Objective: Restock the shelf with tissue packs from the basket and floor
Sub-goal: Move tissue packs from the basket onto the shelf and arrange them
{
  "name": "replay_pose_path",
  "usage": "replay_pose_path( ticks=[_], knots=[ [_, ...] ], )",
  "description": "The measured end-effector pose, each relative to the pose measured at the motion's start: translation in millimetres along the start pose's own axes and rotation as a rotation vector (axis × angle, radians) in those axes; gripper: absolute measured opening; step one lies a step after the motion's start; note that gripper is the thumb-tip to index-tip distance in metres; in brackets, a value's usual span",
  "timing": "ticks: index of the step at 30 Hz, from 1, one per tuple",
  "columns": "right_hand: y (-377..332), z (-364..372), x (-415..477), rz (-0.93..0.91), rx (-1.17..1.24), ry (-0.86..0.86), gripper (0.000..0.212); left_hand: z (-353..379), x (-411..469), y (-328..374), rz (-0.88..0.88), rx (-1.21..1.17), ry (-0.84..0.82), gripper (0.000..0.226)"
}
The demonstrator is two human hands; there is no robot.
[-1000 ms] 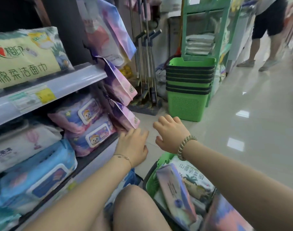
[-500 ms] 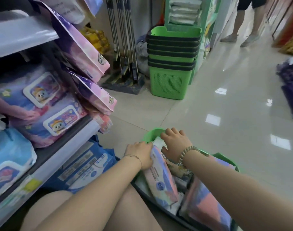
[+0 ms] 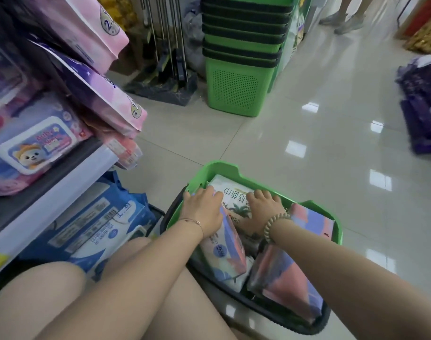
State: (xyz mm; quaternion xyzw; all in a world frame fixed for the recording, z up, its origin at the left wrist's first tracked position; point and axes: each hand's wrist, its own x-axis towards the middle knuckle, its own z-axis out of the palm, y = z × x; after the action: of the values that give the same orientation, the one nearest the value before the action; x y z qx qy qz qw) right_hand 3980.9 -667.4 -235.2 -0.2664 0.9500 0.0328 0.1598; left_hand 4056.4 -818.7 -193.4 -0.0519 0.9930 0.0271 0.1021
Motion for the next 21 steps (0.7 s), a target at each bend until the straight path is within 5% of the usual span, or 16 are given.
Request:
replay_pose_path(
  ticks=[4, 14, 21],
  knots=[
    [5.2, 4.1, 3.9, 0.122, 0.029, -0.106, 0.093, 2.7, 3.4, 2.2, -0.042, -0.062, 0.016, 0.026],
    [1.2, 19.8, 21.6, 0.211, 0.035, -0.111, 0.075, 0.6, 11.9, -6.2, -0.061, -0.185, 0.025, 0.016],
    [-2.2, 17.6, 26.8, 0.264, -0.046, -0.141, 0.098, 2.4, 15.2, -11.2, -0.077, -0.176, 0.043, 0.018]
  ],
)
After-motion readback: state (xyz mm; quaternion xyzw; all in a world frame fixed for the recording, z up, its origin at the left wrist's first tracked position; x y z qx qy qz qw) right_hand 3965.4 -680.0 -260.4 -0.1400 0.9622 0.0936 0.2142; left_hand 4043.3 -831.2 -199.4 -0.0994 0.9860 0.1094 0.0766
